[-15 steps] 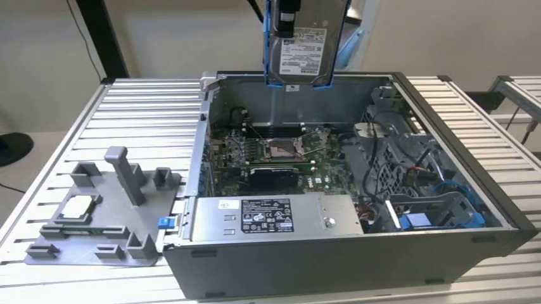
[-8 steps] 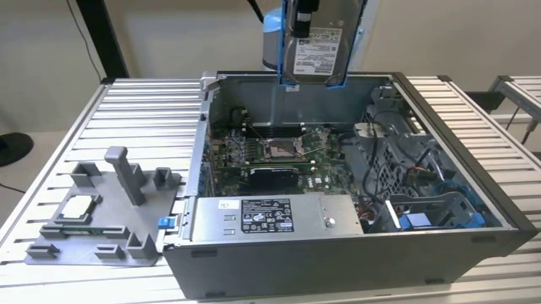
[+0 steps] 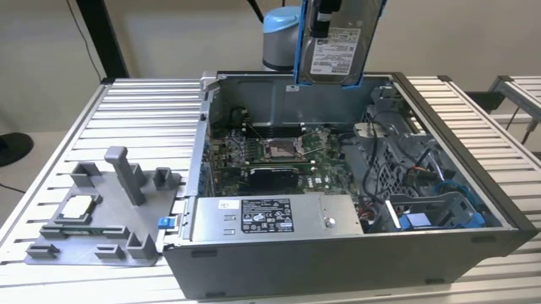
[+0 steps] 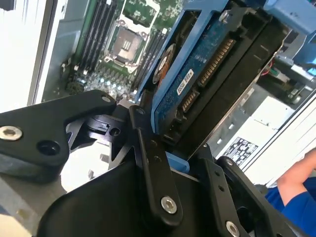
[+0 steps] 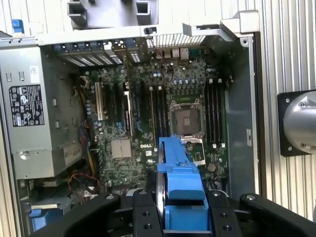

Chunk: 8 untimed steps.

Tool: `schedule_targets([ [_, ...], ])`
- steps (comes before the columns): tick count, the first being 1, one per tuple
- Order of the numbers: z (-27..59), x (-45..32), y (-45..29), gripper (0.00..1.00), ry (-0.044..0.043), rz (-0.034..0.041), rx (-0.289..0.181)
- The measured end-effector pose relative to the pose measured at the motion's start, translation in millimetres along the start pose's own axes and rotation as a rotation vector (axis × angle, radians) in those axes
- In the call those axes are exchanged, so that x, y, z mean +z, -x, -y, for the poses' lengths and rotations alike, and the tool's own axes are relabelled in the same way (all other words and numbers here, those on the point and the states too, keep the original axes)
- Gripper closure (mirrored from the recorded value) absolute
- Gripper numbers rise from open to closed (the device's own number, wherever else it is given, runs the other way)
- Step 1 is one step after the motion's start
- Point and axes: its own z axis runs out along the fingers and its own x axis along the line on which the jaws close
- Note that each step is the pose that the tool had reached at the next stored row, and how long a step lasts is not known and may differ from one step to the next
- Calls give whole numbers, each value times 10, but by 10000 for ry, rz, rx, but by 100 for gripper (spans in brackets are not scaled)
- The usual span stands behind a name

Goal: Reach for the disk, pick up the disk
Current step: 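Pick up the disk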

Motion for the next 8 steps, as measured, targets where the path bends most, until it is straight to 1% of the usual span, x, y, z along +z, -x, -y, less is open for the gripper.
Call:
schedule_targets([
  [8,272,-1,30,100,1,-1,-30],
])
